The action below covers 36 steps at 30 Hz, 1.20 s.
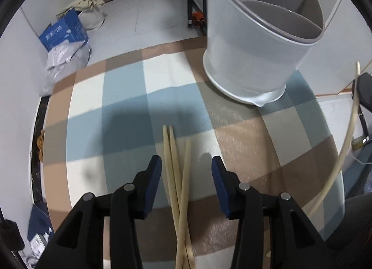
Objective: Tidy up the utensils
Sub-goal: 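Lift the chopstick with the right gripper while the left gripper closes on another chopstick, then carry the chopstick over the white holder with the left gripper while the right gripper carries its own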
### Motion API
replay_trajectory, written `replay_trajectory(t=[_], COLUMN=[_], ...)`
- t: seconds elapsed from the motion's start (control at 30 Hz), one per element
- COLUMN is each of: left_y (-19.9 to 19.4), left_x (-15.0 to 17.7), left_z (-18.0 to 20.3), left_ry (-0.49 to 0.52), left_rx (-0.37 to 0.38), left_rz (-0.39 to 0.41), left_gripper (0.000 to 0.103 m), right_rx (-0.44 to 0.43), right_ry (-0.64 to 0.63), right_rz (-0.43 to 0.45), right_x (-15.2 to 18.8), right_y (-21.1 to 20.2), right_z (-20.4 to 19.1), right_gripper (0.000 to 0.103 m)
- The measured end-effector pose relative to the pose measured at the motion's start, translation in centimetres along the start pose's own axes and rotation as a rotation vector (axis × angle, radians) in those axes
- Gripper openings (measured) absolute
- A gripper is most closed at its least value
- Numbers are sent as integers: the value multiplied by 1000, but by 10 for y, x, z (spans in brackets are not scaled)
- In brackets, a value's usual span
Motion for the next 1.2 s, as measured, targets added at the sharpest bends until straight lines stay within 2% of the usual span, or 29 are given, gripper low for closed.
replay_trajectory(t=[0.07, 0.17, 0.2, 0.23, 0.3, 0.5, 0.63, 0.8, 1.0, 1.2], left_y=[4, 3, 4, 5, 7, -1, -30, -76, -108, -111], left_x=[0, 1, -2, -4, -8, -15, -13, -9, -6, -15], left_z=[5, 6, 6, 5, 4, 0, 6, 8, -4, -16], left_ry=[37, 81, 85, 90, 79, 45, 13, -21, -76, -104], left_rx=[-14, -54, -64, -74, -65, -36, -2, 11, 19, 37], left_rz=[-18, -26, -35, -42, -51, 0, 82, 223, 322, 344], left_gripper=[38, 25, 14, 9, 1, 1, 1, 1, 1, 1], right_rx=[1, 1, 0, -1, 1, 4, 4, -4, -23, -27], right_ry=[2, 3, 4, 5, 5, 10, 11, -15, -90, -245], right_rz=[4, 6, 7, 7, 7, 13, 15, 24, 46, 107], right_x=[-2, -4, -4, -5, -5, -5, -5, -2, 11, 29], right_y=[-1, -1, 0, 0, 1, 0, -2, -3, -6, -16], right_z=[1, 2, 2, 1, 1, 2, 1, -5, -18, -44], right_gripper=[3, 3, 3, 3, 3, 3, 3, 3, 3, 3])
Point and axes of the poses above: each gripper's, at about its wrist camera, not at the fingertips, and y roughly the way its jaws point, z to its right, x to its underside, the point moved 1 cm from there along y, roughly the way its jaws point, and after that the axes turned 15 degrees about y, right-handed, at the moved point
